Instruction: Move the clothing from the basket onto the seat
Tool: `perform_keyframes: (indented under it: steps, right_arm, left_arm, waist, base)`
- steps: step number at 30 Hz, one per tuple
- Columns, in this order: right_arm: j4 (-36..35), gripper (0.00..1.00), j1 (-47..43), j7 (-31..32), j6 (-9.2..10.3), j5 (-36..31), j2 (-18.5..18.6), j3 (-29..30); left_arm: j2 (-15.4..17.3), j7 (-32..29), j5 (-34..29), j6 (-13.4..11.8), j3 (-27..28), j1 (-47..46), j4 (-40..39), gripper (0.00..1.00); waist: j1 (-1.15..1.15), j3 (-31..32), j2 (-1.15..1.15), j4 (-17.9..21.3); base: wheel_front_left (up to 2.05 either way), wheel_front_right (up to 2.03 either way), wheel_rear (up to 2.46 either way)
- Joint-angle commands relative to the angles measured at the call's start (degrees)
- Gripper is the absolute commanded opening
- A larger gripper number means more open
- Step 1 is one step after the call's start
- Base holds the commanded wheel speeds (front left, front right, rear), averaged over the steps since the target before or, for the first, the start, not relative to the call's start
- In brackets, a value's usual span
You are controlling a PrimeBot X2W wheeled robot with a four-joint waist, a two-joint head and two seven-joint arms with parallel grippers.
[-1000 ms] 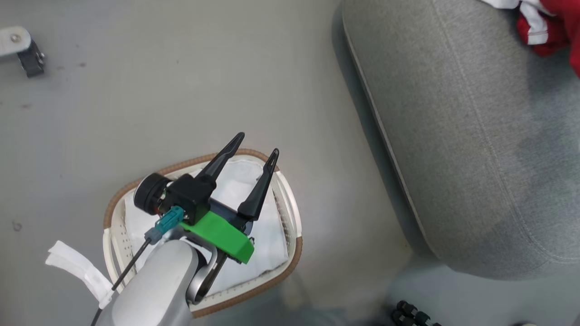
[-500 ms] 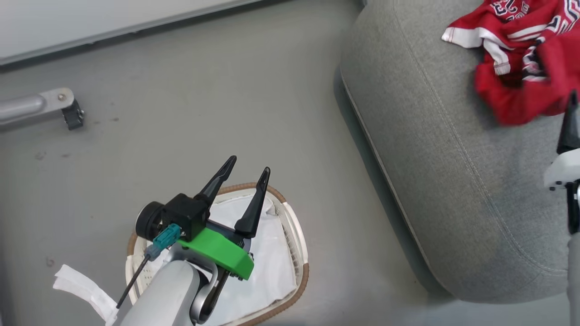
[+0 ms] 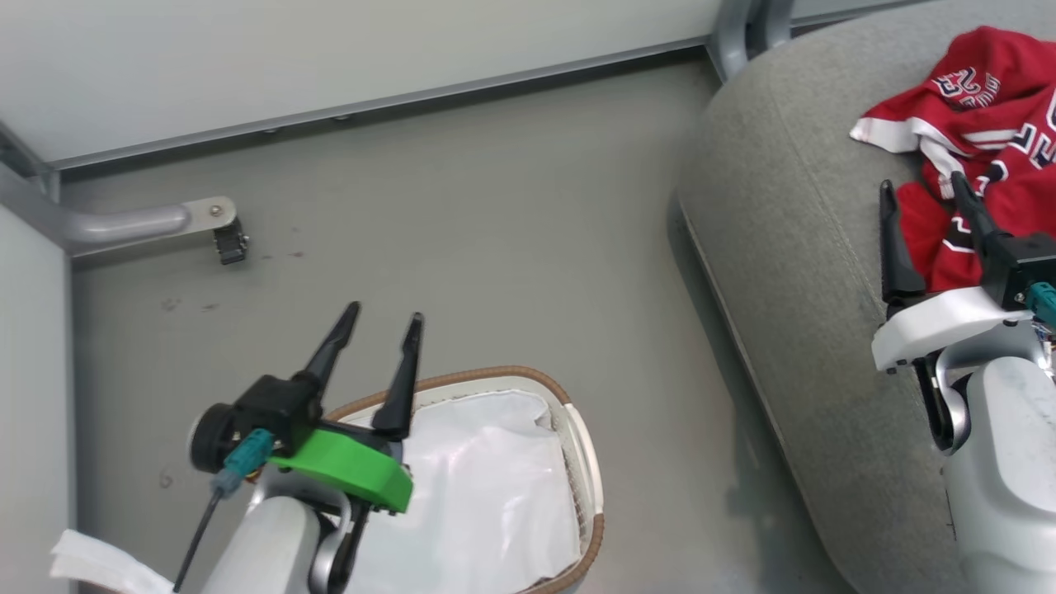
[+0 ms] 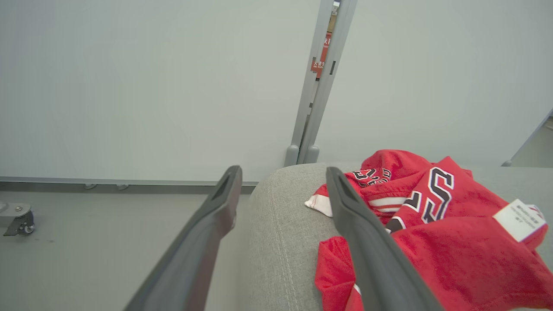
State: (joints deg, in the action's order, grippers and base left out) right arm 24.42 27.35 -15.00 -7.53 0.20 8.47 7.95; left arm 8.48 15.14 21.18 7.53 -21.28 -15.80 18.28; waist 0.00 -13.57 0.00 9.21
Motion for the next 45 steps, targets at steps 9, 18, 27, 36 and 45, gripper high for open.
perform_keyframes:
  steps: [9,18,27,36,45]
  right_arm:
    - [-1.31,1.00,-4.63,-0.28,0.08,4.23,-2.69,-2.90]
    - [-2.05,1.00,-7.66,-0.27,0.08,4.43,-4.82,-4.95]
    - [-1.91,1.00,-11.76,-0.28,0.08,5.43,-5.41,-5.65]
    - [-0.92,1.00,-15.70,-0.28,0.08,7.97,-5.43,-7.15]
    - [-0.38,1.00,-17.56,-0.28,0.08,8.34,-5.43,-7.24]
  left_arm:
    - [-1.81,-0.01,-9.18,-0.46,12.16,4.89,-1.47,1.00]
    - [-3.87,-0.01,-12.43,-0.27,18.70,7.70,0.30,1.00]
    - [-5.22,-0.01,-13.63,-0.52,22.44,11.18,1.88,1.00]
    - [-5.52,-0.01,-13.77,-0.36,23.22,13.88,2.95,1.00]
    - [-5.50,-0.01,-11.19,-0.09,21.94,15.51,3.84,1.00]
  waist:
    - [0.00,3.44,0.00,-6.03]
    - [0.00,4.59,0.00,-7.64]
    - [0.00,7.29,0.00,-8.38]
    - [0.00,9.84,0.00,-9.03]
    - [0.00,11.11,0.00,-9.19]
  base:
    - [0.00,0.00,0.00]
    - [0.00,0.00,0.00]
    - [0.00,0.00,0.00]
    - [0.00,0.00,0.00]
    - [0.00,0.00,0.00]
